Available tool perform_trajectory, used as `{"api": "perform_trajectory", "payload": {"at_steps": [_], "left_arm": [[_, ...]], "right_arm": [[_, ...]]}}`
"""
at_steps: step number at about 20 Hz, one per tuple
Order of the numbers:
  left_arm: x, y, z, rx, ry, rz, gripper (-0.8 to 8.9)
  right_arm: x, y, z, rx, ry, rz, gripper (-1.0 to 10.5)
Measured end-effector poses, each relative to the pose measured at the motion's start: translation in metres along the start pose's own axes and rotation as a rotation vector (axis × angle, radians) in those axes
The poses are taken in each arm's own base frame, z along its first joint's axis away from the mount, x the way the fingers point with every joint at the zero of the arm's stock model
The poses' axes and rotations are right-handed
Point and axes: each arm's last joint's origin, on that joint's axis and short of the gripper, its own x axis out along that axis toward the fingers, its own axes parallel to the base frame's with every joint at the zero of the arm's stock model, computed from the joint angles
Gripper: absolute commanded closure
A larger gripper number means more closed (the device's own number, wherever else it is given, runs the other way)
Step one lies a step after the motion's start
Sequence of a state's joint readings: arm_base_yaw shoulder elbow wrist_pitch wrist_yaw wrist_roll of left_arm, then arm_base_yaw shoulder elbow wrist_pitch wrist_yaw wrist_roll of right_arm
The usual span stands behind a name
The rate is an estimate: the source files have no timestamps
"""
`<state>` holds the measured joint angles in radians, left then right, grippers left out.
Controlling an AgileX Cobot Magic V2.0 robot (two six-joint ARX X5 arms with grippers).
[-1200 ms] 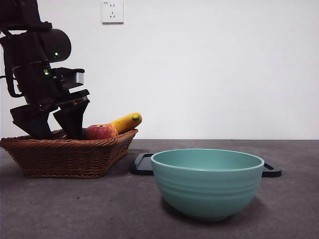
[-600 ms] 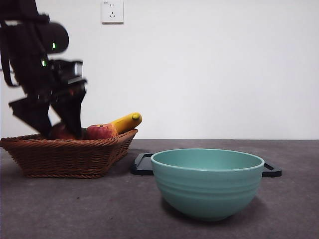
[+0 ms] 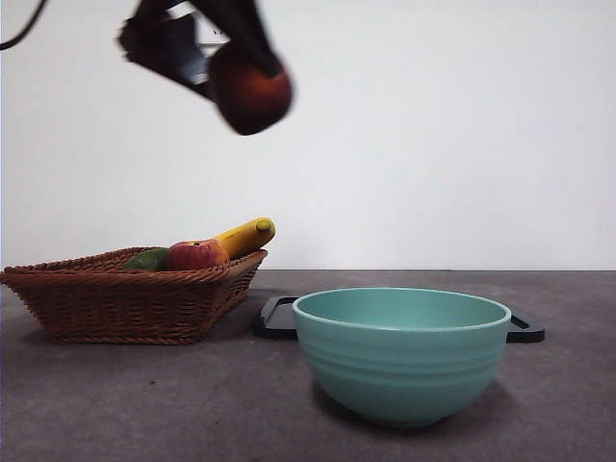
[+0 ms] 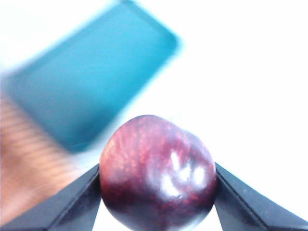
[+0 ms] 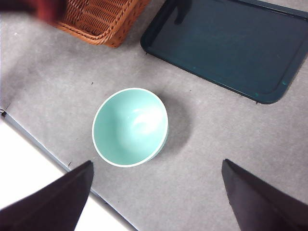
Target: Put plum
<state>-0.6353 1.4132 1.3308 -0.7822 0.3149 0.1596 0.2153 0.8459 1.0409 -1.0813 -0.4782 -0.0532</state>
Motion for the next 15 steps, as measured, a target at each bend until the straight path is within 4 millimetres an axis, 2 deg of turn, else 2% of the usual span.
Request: {"api": "perform_trajectory", "payload": {"at_steps": [5, 10, 15], "left_arm": [[0.034, -0.041, 0.003, 0.118, 0.066, -0.112, 5.38], [0.083, -0.053, -0.001, 0.166, 0.158, -0.159, 5.38], [0.131, -0.060, -0.014, 0.228, 0.276, -0.124, 5.38]], "right_arm": [[0.000, 0.000, 0.000, 0.000, 0.000, 0.000, 5.2], [0.000, 0.000, 0.000, -0.001, -0.001, 0.000, 5.2], [0.000, 0.000, 0.000, 0.000, -0.001, 0.000, 5.2]]}}
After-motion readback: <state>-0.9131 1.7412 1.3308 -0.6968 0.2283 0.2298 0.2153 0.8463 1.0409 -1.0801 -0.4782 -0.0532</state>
